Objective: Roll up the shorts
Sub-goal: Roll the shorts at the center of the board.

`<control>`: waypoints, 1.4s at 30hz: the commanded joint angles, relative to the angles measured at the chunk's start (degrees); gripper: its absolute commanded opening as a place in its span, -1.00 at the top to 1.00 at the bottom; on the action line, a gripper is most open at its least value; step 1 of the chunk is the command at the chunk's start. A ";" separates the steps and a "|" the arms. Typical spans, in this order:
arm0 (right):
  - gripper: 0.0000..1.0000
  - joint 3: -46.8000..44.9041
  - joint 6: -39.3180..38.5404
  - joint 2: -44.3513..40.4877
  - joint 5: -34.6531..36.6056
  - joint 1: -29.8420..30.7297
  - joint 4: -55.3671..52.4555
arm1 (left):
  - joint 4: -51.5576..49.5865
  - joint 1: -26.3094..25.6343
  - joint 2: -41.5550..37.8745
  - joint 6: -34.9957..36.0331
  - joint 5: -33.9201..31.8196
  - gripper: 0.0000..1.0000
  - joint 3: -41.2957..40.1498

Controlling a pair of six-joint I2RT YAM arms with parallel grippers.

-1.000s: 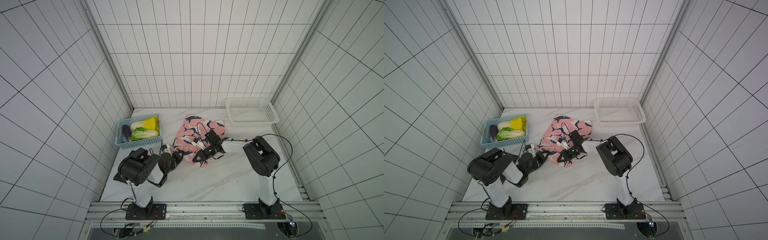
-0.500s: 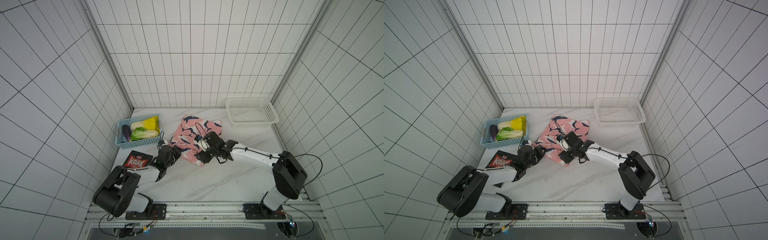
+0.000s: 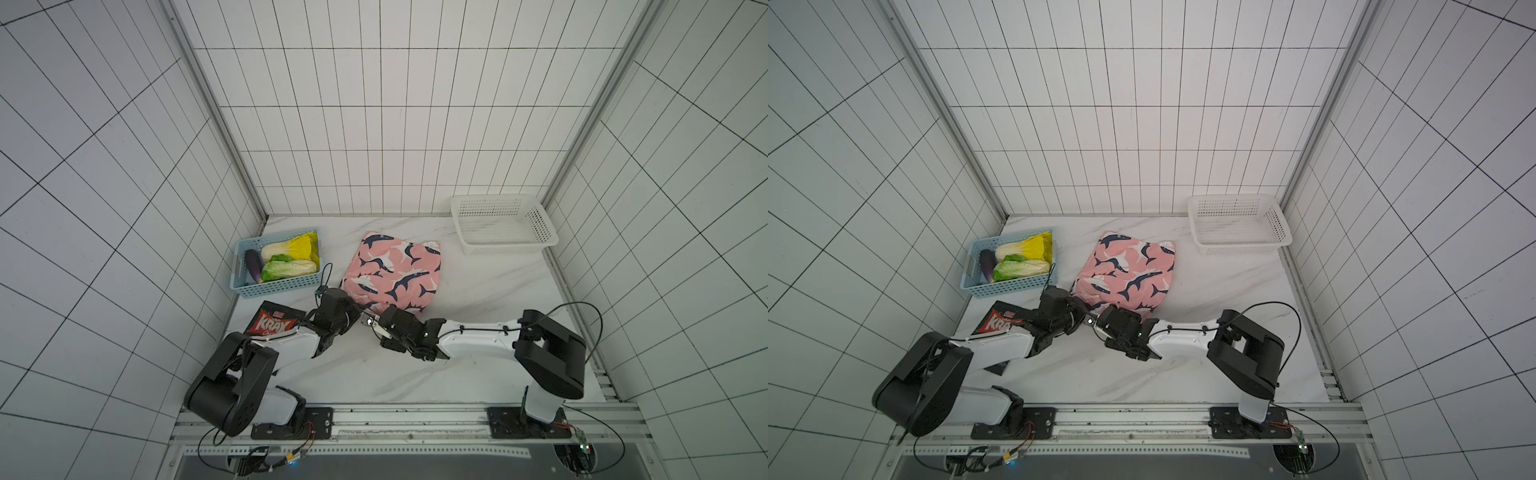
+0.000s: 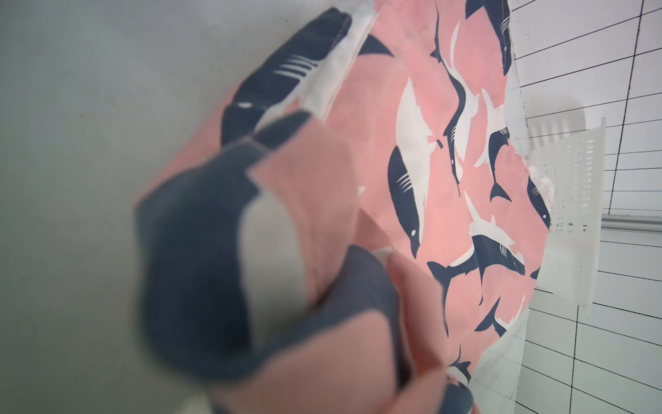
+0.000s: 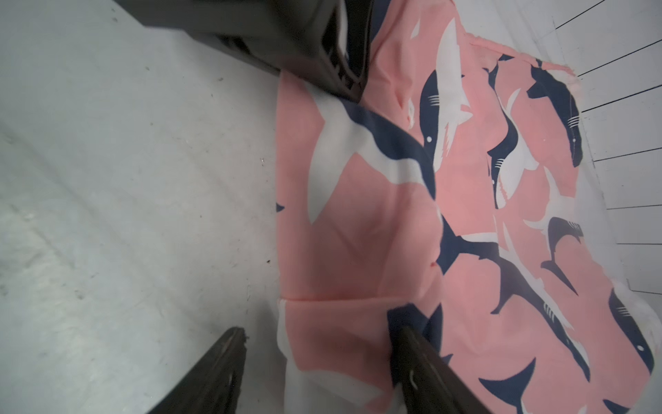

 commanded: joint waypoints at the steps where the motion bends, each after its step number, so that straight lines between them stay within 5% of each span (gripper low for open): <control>1: -0.40 -1.52 -2.66 2.82 3.27 -0.05 4.21 | -3.22 0.60 -1.43 -0.91 1.47 1.00 0.67; 8: -0.32 -0.67 -1.99 7.48 2.47 -0.45 3.89 | -4.05 2.01 -1.85 -1.96 4.60 1.00 0.97; 15: 0.86 2.03 2.38 6.53 -10.38 -4.85 -6.07 | -6.54 3.98 -2.35 -0.55 6.61 1.00 2.16; 16: 0.94 2.38 3.05 5.90 -13.68 -5.51 -7.72 | -7.53 4.29 -2.69 0.44 6.79 0.79 2.85; 19: 1.00 5.30 5.14 5.25 -23.47 -7.76 -14.04 | -10.00 4.39 -5.62 2.89 5.40 -0.08 3.74; 22: 1.00 9.01 7.07 5.78 -32.65 -10.16 -19.28 | -12.83 4.48 -11.83 4.29 1.29 -0.40 3.09; 31: 1.00 17.11 14.62 9.78 -60.67 -18.24 -25.86 | -14.61 4.54 -28.25 7.68 1.13 -0.47 -3.93; 37: 1.00 21.21 20.28 16.01 -73.70 -22.51 -26.55 | -10.60 3.27 -29.33 8.75 2.30 -0.49 -8.66; 42: 1.00 22.83 23.77 20.64 -77.58 -24.66 -26.37 | 0.97 2.63 -25.37 5.88 0.98 -0.56 -13.50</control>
